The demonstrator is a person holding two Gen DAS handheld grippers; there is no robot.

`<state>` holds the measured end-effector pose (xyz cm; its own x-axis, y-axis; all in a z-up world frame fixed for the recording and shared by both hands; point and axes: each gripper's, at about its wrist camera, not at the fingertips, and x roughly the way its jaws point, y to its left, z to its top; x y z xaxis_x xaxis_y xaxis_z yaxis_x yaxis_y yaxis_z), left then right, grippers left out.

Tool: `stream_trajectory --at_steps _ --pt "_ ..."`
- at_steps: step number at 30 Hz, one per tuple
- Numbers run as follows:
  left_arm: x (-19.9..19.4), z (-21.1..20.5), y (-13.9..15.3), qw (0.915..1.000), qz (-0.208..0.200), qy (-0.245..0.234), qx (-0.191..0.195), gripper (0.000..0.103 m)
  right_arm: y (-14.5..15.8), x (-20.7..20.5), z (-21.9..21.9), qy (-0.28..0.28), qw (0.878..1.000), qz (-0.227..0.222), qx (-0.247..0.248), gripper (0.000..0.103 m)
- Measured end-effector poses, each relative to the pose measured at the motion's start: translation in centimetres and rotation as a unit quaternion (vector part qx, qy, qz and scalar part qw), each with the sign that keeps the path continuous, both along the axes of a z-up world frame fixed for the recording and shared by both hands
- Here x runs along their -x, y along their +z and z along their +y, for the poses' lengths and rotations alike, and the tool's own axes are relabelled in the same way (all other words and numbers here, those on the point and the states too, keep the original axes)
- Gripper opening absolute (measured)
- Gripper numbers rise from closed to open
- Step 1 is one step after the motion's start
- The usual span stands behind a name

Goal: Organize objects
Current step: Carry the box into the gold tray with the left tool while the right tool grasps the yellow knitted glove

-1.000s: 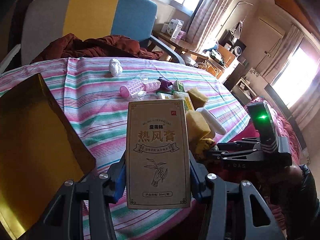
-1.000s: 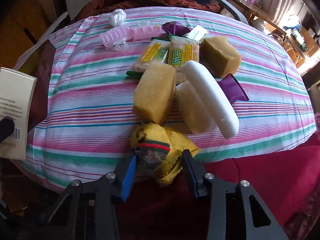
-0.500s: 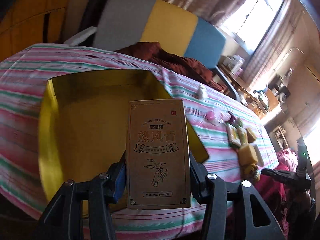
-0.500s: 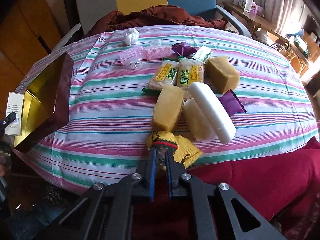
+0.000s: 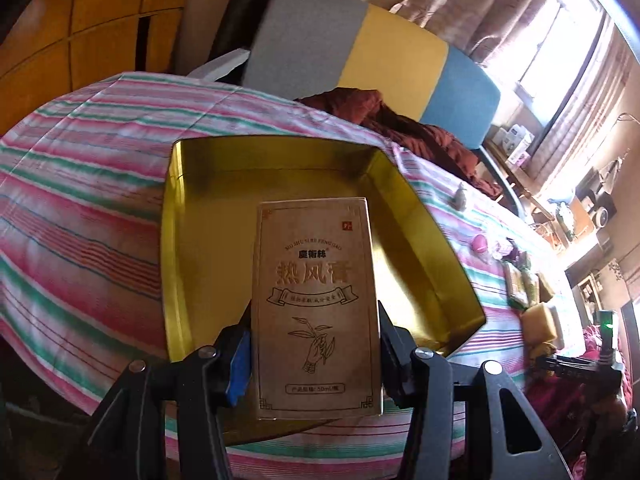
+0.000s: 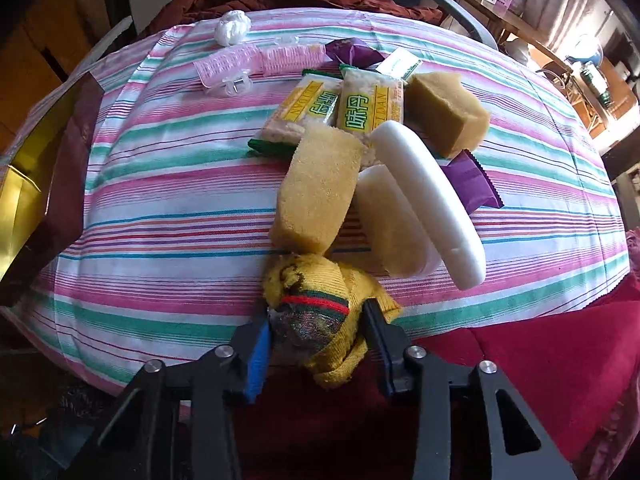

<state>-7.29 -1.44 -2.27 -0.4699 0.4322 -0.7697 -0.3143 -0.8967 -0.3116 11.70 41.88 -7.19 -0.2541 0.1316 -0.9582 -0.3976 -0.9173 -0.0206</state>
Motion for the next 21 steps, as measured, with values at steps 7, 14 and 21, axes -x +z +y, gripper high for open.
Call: stream_trajectory --at_steps 7,14,21 --pt "0.4 -0.7 -0.9 0.9997 -0.008 0.015 0.019 0.052 5.4 -0.7 -4.3 0.088 0.991 0.083 0.049 0.033" --pt "0.7 -1.9 -1.2 0.9983 -0.021 0.043 0.033 0.053 8.8 5.6 -13.1 0.190 0.965 0.152 0.095 0.033" --pt "0.0 -3.6 -0.9 0.9956 -0.013 0.077 0.052 0.057 7.5 14.5 -23.5 0.280 0.938 0.157 0.130 0.033"
